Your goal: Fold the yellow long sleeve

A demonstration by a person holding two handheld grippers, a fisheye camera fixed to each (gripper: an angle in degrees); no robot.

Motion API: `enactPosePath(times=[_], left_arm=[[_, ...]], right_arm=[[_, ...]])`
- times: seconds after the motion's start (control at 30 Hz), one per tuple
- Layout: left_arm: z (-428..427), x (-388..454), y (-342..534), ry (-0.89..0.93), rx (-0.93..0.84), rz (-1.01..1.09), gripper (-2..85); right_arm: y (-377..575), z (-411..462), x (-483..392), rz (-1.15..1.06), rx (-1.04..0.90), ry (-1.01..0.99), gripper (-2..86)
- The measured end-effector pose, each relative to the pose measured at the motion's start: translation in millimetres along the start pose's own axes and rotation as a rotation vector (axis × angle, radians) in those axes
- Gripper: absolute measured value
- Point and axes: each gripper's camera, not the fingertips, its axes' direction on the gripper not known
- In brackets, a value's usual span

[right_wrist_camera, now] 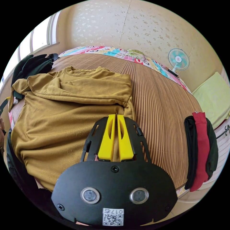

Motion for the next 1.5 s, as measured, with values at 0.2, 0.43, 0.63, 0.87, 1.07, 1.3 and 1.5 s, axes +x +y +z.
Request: enactPosePath(times=[0.2, 0.43, 0.63, 0.87, 1.07, 1.3, 1.5], left_arm=[[-15, -58, -19, -0.119, -0.010, -0.192, 12.4], [112, 26, -39, -0.241, -0.405, 0.180, 10.4], [78, 27, -72, -0.098, -0.520, 0.264, 0.3], [-84, -47, -131, 0.939, -0.116, 0.019, -0.4], [-62, 19, -103, 0.376, -0.274, 0.052, 5.7], [-7, 141, -79, -0.262, -0.227, 0.327, 12.1], [50, 158, -98, -0.233, -0.373, 0.255, 10.4]], right_arm=[[-1, -1, 2, -0.001, -0.002, 0.002, 1.5], [-3, -3, 3, -0.005, -0.007, 0.009, 1.4], [-2, -3, 4, -0.007, -0.006, 0.013, 1.4], [-2, -2, 3, -0.015, -0.007, 0.027, 1.4], [-2, -1, 2, -0.019, -0.009, 0.037, 1.4], [0, 1, -4, -0.037, -0.014, 0.073, 1.5], [3, 3, 0, -0.031, -0.007, 0.058, 1.6]])
